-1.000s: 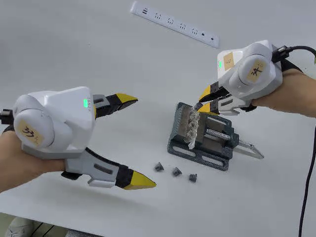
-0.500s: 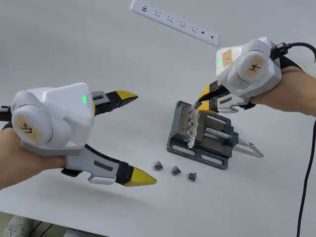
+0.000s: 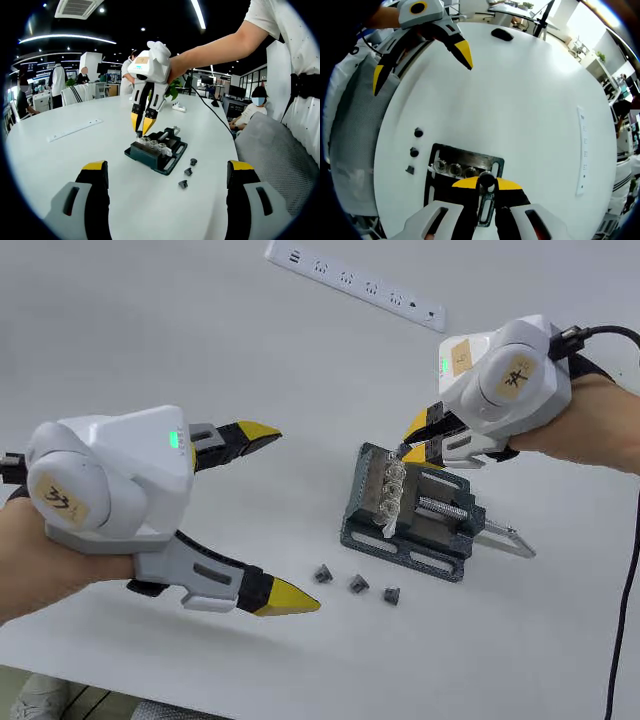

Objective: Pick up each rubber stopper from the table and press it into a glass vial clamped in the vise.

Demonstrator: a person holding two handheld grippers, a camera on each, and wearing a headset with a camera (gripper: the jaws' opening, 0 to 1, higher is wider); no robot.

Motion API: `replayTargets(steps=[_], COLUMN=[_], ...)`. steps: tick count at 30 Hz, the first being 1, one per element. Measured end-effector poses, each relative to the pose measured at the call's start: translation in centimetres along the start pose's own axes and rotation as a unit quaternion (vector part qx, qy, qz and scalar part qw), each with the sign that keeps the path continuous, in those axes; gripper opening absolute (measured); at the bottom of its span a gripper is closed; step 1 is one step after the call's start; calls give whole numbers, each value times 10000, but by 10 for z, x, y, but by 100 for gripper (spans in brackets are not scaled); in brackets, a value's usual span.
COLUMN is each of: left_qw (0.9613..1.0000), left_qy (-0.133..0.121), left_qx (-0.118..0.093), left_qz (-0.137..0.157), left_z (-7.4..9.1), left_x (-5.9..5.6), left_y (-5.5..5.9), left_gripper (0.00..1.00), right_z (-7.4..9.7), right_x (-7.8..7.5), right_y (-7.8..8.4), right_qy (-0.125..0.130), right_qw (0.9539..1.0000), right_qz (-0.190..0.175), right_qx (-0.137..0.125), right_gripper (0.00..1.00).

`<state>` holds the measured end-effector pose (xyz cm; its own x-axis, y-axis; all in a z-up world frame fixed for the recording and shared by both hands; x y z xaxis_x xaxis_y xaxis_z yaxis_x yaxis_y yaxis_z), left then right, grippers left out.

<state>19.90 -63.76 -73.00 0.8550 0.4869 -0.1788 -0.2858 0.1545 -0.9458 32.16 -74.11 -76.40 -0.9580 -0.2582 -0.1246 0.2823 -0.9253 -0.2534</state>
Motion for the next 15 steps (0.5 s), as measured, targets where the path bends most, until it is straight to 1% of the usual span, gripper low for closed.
replayTargets(steps=[10,15], left_qw=[10000,10000], left_qy=[-6,-1], left_qx=[-23,-26], left_qz=[13,14], left_z=[-2,-2], left_x=[0,0], left_y=[-1,-1], left_gripper=[99,99], right_z=[1,0], right_x=[0,0], right_y=[-1,-2], right_qy=[13,16], right_qw=[10000,10000], right_qz=[-6,-38], right_qx=[-24,-61], right_gripper=[8,11])
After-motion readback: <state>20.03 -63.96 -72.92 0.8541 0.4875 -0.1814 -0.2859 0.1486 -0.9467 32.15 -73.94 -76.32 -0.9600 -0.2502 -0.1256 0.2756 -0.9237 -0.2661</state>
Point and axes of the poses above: the centre of the closed fingertips' face, and the gripper's own axes: z roughly backward along the fingers, x roughly to its left, y roughly out of its underside, the point moved 2 cm from there along z, roughly backward along the fingers, and after that the axes turned 4 degrees about z, right-handed, at the moved point
